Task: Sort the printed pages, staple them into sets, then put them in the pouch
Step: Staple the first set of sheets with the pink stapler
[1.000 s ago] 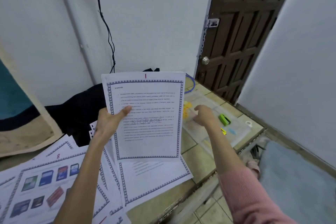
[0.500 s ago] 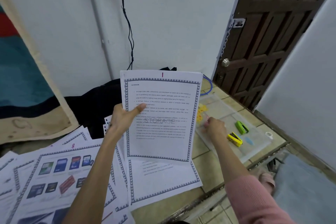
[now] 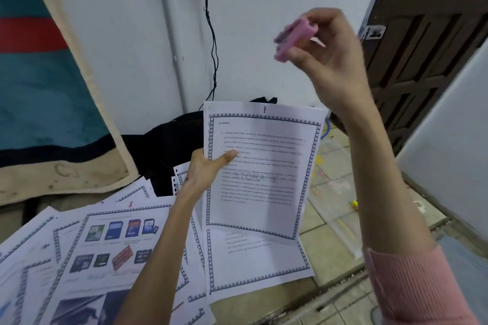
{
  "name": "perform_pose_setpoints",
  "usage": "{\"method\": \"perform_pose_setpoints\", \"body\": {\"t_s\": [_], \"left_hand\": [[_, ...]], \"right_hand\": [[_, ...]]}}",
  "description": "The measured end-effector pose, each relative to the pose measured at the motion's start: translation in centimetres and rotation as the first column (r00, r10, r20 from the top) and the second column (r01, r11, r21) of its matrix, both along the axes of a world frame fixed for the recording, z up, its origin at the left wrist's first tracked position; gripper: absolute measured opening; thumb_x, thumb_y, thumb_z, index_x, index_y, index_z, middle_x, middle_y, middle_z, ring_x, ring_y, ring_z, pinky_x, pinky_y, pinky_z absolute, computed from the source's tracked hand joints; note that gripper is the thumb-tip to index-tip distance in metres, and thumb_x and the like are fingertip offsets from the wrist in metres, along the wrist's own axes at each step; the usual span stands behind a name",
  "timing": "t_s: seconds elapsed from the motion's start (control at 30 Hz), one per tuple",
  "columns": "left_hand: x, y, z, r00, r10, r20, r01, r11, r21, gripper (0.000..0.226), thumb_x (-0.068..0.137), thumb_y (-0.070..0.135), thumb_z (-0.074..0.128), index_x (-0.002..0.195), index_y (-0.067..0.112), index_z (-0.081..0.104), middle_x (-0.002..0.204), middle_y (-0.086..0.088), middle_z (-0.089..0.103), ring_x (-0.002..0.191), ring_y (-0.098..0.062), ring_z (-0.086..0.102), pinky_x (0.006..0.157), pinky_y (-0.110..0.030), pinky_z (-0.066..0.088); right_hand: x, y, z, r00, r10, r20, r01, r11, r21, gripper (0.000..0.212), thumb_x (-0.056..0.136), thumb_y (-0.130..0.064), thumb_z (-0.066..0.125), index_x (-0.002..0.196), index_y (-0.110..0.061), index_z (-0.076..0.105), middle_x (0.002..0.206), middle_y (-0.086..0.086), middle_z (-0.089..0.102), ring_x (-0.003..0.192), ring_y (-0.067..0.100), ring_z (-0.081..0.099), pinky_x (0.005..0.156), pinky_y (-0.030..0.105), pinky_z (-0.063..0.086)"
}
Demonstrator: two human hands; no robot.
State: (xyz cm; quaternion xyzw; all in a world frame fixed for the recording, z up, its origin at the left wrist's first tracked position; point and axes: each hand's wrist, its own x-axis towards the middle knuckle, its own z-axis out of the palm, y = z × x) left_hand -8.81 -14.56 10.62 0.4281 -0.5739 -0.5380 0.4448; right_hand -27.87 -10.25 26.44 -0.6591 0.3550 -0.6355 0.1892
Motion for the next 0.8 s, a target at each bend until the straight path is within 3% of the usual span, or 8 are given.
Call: {"method": "perform_pose_setpoints", "body": {"t_s": [0.07, 0.2, 0.37, 0.6, 0.8], "left_hand": [[-0.1, 0.0, 0.0, 1.0, -0.005, -0.001, 0.005, 1.0, -0.002, 0.013, 0.08, 0.023, 0.071, 0.093, 0.021, 0.068, 0.087, 0.011, 0.069, 0.085, -0.001, 0.067, 0.078, -0.02, 0.054], [-0.5, 0.2, 0.2, 1.0, -0.007, -0.017, 0.007, 1.0, -0.025, 0.02, 0.081, 0.02, 0.071, 0.1, 0.012, 0.068, 0.084, 0.012, 0.068, 0.07, 0.01, 0.065, 0.065, -0.006, 0.051], [-0.3, 0.4, 0.2, 1.0, -0.012, -0.009, 0.012, 0.999, -0.032, 0.013, 0.081, 0.02, 0.071, 0.093, 0.02, 0.067, 0.083, 0.014, 0.067, 0.069, 0.012, 0.064, 0.064, -0.004, 0.049], [-0.1, 0.6, 0.2, 1.0, -0.017, -0.002, 0.017, 0.999, -0.039, 0.008, 0.081, 0.02, 0.071, 0.083, 0.026, 0.066, 0.079, 0.016, 0.067, 0.069, 0.009, 0.065, 0.064, -0.006, 0.051], [-0.3, 0.6, 0.2, 1.0, -0.025, 0.015, 0.026, 0.999, -0.033, 0.011, 0.081, 0.022, 0.07, 0.091, 0.02, 0.067, 0.08, 0.016, 0.067, 0.068, 0.013, 0.063, 0.059, -0.002, 0.046]], "right_hand": [[3.1, -1.1, 0.1, 0.968, 0.146, -0.206, -0.115, 0.981, 0.156, 0.042, 0.078, 0.009, 0.064, 0.111, -0.012, 0.048, 0.102, 0.016, 0.059, 0.092, 0.023, 0.066, 0.085, 0.032, 0.055], [5.0, -2.9, -2.2, 0.896, 0.183, -0.404, -0.034, 0.936, 0.35, 0.039, 0.077, 0.0, 0.07, 0.109, -0.015, 0.055, 0.101, 0.005, 0.06, 0.092, 0.018, 0.063, 0.089, 0.042, 0.053], [4.8, -3.1, -3.0, 0.905, 0.18, -0.385, 0.003, 0.902, 0.431, 0.036, 0.081, 0.001, 0.067, 0.111, -0.013, 0.054, 0.103, 0.008, 0.061, 0.09, 0.023, 0.067, 0.084, 0.049, 0.053], [4.1, -2.8, -2.8, 0.944, 0.152, -0.292, -0.017, 0.909, 0.417, 0.037, 0.08, 0.006, 0.066, 0.108, -0.011, 0.052, 0.107, 0.026, 0.062, 0.096, 0.034, 0.065, 0.09, 0.044, 0.053], [3.3, -2.8, -2.4, 0.927, 0.167, -0.337, 0.009, 0.886, 0.464, 0.036, 0.083, 0.001, 0.066, 0.115, -0.009, 0.052, 0.103, 0.024, 0.064, 0.089, 0.021, 0.065, 0.091, 0.044, 0.051]]}}
